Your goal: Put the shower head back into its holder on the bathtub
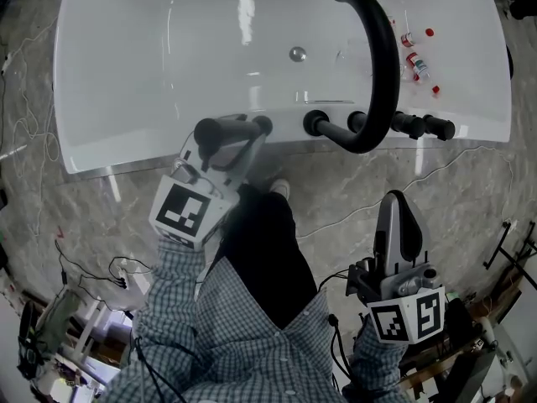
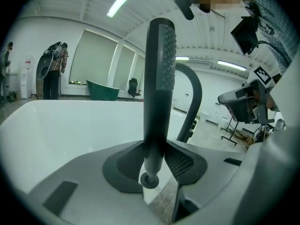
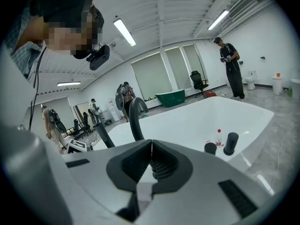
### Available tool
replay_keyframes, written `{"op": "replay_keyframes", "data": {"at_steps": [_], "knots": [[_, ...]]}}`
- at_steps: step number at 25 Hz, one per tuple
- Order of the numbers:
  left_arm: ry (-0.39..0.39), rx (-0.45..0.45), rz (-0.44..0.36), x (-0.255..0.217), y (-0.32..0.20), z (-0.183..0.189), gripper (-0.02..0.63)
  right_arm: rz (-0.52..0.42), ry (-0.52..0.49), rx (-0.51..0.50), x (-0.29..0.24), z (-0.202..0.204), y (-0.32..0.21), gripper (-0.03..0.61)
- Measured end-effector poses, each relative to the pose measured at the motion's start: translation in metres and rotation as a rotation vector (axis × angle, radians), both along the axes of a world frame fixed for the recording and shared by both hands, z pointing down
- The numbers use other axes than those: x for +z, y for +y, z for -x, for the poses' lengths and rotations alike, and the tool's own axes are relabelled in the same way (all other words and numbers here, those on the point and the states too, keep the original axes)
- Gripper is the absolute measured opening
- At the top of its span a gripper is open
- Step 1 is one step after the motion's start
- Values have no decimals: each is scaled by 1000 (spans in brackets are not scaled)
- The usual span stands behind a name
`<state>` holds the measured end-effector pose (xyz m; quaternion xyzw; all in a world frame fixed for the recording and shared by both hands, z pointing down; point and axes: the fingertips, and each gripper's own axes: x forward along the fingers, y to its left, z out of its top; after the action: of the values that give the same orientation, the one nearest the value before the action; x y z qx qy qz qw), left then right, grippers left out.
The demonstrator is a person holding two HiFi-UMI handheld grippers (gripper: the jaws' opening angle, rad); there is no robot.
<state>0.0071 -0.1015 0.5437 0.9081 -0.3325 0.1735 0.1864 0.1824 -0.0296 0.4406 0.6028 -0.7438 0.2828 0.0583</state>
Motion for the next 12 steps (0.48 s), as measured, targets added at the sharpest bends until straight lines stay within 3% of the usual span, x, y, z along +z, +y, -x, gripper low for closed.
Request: {"op": "replay_keyframes", "data": {"at_steps": [12], "knots": [[-74, 55, 18, 47, 4, -12, 129, 27, -8, 13, 30, -7, 2, 15]]}}
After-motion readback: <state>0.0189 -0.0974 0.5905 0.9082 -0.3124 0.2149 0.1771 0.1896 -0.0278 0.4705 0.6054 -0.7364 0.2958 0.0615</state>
